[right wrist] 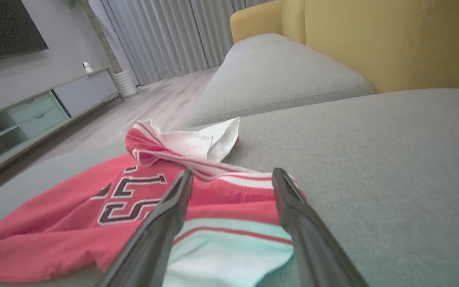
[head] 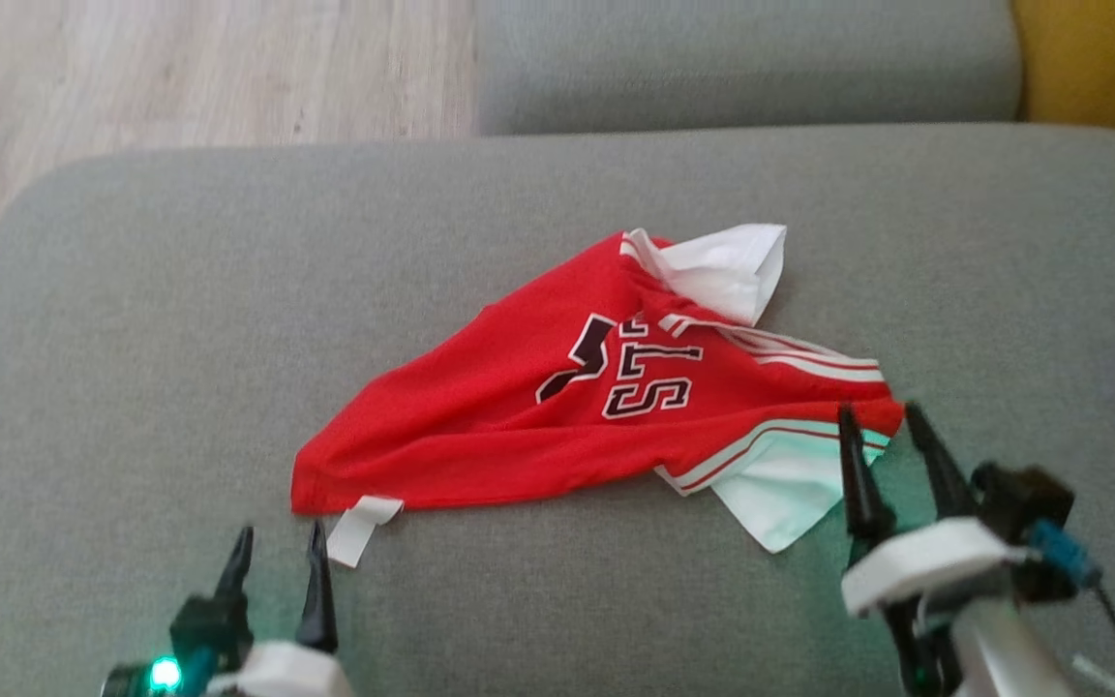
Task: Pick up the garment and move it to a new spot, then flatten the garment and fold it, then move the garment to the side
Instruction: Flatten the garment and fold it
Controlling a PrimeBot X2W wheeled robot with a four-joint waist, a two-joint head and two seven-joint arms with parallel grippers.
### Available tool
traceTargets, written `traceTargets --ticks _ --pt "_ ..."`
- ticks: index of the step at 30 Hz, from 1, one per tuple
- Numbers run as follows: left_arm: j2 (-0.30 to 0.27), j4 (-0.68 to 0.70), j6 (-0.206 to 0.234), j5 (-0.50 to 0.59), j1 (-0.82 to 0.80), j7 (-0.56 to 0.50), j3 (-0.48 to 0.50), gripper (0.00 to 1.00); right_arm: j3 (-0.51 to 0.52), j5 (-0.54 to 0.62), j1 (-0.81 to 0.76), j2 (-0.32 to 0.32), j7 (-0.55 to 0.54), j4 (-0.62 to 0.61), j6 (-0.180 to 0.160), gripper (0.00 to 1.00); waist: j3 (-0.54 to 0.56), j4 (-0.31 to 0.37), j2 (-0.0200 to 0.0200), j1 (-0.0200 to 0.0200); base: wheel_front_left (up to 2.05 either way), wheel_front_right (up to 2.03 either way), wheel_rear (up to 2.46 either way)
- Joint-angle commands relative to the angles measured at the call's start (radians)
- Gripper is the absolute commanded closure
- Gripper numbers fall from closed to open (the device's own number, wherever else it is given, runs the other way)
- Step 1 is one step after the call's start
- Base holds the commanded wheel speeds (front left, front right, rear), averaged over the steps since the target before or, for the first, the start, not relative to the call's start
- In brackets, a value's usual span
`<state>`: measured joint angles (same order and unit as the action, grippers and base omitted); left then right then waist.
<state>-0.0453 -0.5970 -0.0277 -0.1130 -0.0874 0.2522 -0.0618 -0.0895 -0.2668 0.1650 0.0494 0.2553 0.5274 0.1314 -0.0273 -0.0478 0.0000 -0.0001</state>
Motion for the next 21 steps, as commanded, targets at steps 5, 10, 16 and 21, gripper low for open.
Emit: traceTargets --ticks 5,10,16,21 --pt "-0.011 0.086 0.006 0.011 0.046 0.01 0.053 0.0 -0.044 0.046 -0.032 0.001 0.006 -0.033 -0.001 0.0 0.037 0.009 0.0 0.0001 0.0 0.0 0.0" --pt "-0.007 0.134 0.008 0.007 0.091 0.01 0.05 0.0 -0.053 0.056 -0.058 0.001 0.006 -0.025 -0.001 0.0 0.053 0.014 0.0 0.0001 0.0 0.0 0.0" --pt "-0.005 0.146 0.009 -0.006 0.105 0.01 0.032 0.0 -0.06 0.058 -0.064 0.001 0.006 -0.018 -0.001 0.0 0.055 0.017 0.0 0.0001 0.0 0.0 0.0" --pt "-0.005 0.148 0.009 -0.013 0.098 0.01 0.012 0.0 -0.076 0.063 -0.068 0.001 0.006 0.025 -0.001 0.0 0.046 0.007 0.0 0.0001 0.0 0.0 0.0"
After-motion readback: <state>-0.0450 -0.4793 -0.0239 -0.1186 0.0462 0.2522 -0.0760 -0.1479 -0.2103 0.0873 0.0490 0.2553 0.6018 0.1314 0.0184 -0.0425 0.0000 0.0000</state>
